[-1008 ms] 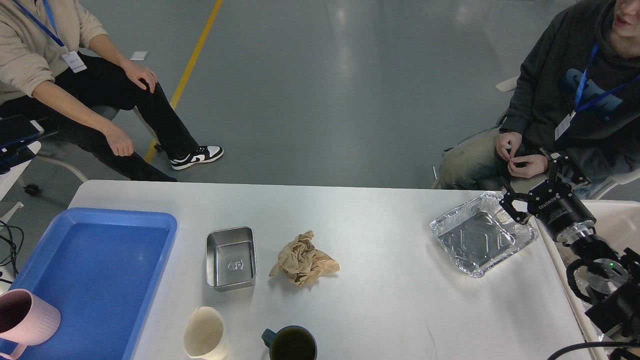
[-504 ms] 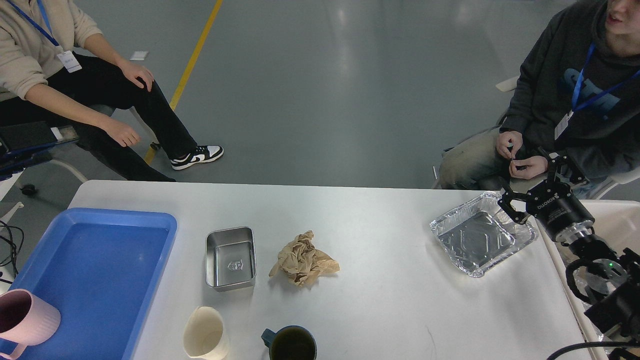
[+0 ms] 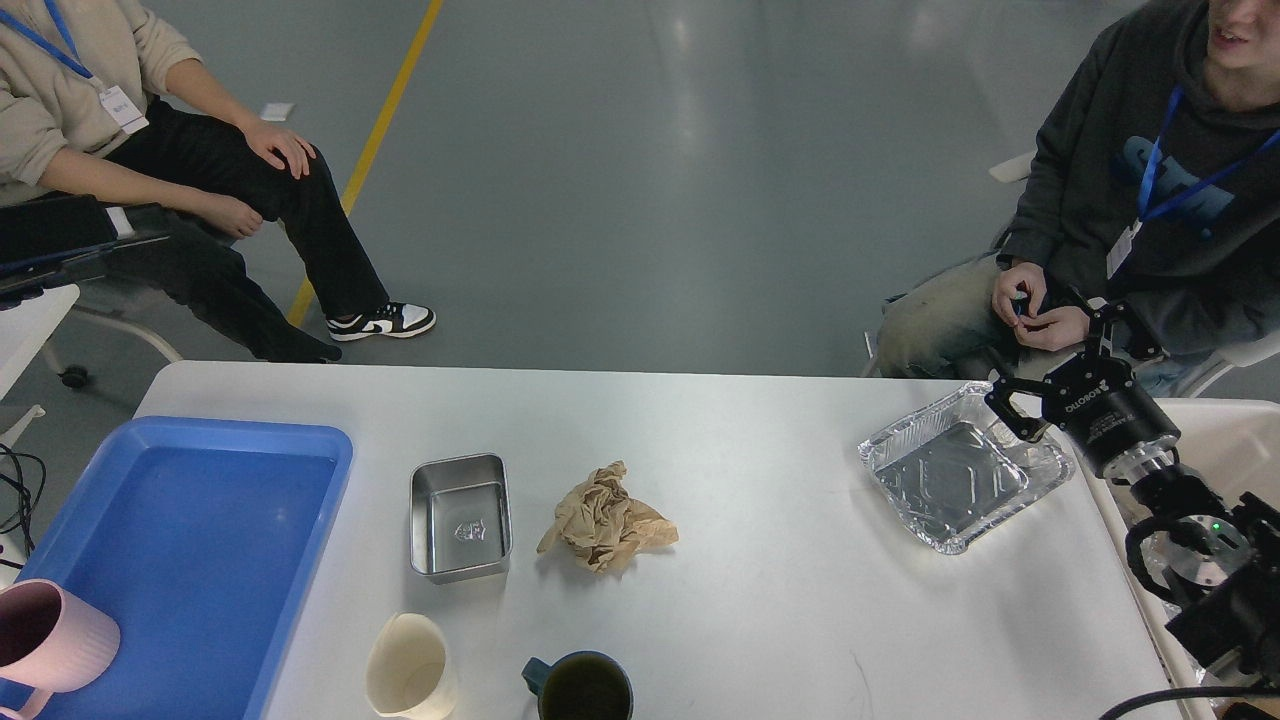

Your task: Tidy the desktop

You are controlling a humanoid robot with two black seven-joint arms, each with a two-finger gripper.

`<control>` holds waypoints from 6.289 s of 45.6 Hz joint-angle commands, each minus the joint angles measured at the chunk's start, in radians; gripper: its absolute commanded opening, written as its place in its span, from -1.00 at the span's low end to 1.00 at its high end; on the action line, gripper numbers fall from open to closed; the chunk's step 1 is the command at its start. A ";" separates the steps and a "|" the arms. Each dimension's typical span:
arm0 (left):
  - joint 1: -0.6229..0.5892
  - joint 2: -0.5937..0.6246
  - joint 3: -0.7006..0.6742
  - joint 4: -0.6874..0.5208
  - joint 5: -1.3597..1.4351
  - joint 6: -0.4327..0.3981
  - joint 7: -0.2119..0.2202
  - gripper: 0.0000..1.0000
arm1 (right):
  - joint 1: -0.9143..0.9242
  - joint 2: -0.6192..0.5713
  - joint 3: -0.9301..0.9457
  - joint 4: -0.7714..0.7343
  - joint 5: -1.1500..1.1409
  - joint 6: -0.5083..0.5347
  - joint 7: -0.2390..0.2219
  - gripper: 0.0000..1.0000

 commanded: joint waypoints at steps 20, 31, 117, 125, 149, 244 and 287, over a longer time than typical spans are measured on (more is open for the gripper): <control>-0.132 -0.074 -0.061 0.047 -0.084 -0.112 0.193 0.95 | -0.031 -0.011 0.005 0.049 0.000 0.039 0.002 1.00; -0.137 -0.027 -0.008 0.047 -0.155 -0.119 0.194 0.95 | -0.037 -0.011 0.003 0.056 0.000 0.042 0.002 1.00; -0.763 -0.447 1.318 0.180 -0.350 -0.119 0.478 0.95 | -0.080 -0.024 -0.008 0.118 -0.002 0.042 -0.005 1.00; -0.801 -0.537 1.374 0.236 -0.343 -0.119 0.484 0.95 | -0.080 -0.024 -0.008 0.119 -0.002 0.042 -0.005 1.00; -0.839 -0.677 1.481 0.323 -0.297 -0.119 0.495 0.95 | -0.088 -0.026 -0.008 0.119 -0.002 0.042 -0.005 1.00; -0.628 -0.801 1.372 0.337 0.100 -0.119 0.596 -0.94 | -0.102 -0.034 -0.003 0.118 -0.002 0.042 0.002 1.00; -1.303 -0.531 1.332 0.466 -0.595 -0.119 0.668 -0.89 | -0.090 -0.034 -0.009 0.110 -0.003 0.033 0.000 1.00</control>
